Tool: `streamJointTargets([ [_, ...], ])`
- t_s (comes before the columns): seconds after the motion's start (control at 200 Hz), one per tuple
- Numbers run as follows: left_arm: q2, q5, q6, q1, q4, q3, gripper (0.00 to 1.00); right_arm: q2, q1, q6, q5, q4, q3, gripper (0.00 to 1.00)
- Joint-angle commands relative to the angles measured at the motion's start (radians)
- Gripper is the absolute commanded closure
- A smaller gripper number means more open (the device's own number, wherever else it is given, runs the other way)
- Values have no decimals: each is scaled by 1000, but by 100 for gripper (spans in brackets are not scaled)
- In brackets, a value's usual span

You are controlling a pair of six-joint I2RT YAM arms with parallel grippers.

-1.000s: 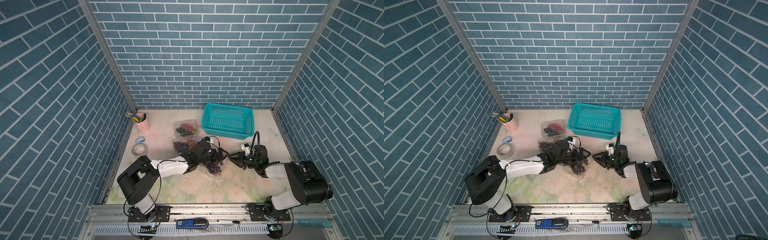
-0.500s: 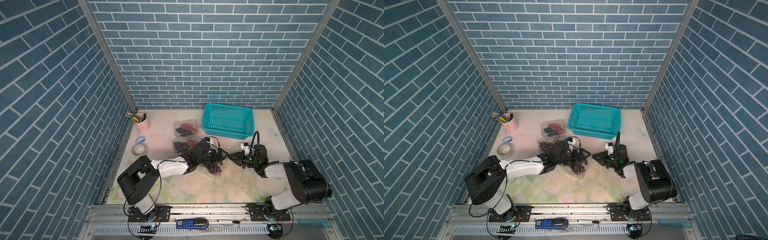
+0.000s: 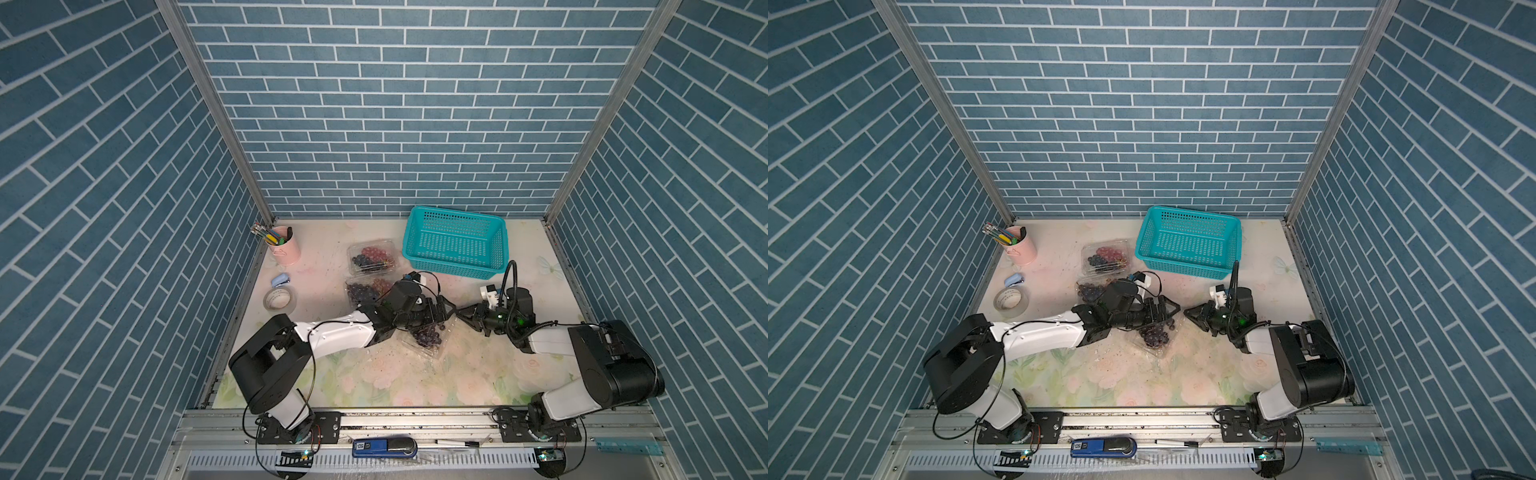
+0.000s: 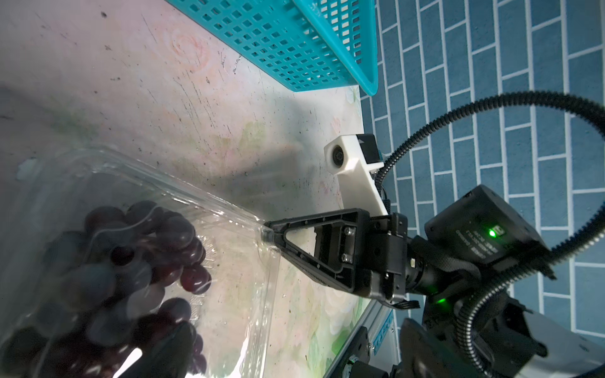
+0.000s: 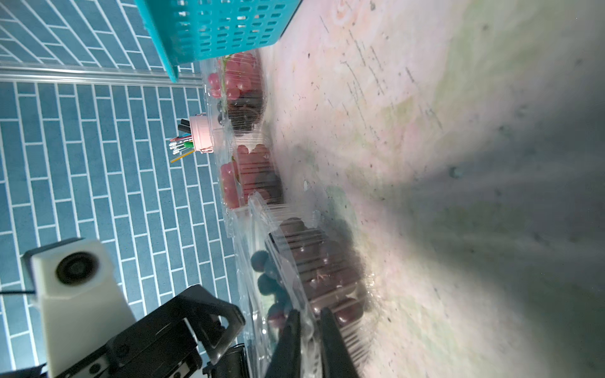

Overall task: Pack grapes into containers
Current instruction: Close the packing box at the center of the board, then adjust the packing box at the center of the board.

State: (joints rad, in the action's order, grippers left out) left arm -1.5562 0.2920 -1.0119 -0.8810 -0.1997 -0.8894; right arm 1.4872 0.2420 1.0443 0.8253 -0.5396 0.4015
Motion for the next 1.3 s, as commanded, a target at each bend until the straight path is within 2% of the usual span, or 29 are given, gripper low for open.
streamJointTargets([
  [0.0, 121, -66, 95, 15, 198, -51, 0, -82, -10, -124, -40, 223, 73, 77],
  [0.115, 218, -93, 85, 55, 326, -11, 0, -132, -20, -250, -96, 429, 157, 62],
  [0.19, 276, -84, 37, 79, 346, 65, 0, -152, -19, -335, -153, 568, 230, 51],
  [0.26, 322, -76, -10, 92, 350, 137, 0, -155, -19, -398, -200, 666, 298, 46],
  [0.375, 383, -59, -77, 101, 357, 225, 0, -138, -18, -461, -245, 755, 380, 36],
  [0.485, 409, -47, -146, 100, 313, 297, 0, -105, -11, -471, -242, 754, 412, 31],
  [0.61, 340, -12, -195, 82, 192, 323, 0, -69, 15, -464, -240, 733, 427, 28],
  [0.79, 197, -7, -214, 23, 80, 260, 0, -69, 28, -428, -213, 679, 397, 22],
  [1.005, 110, -16, -195, 20, 50, 196, 1, -98, 26, -422, -200, 672, 354, 20],
  [1.295, -53, 12, -120, 58, 65, 10, 0, -137, -7, -391, -213, 657, 282, 19],
])
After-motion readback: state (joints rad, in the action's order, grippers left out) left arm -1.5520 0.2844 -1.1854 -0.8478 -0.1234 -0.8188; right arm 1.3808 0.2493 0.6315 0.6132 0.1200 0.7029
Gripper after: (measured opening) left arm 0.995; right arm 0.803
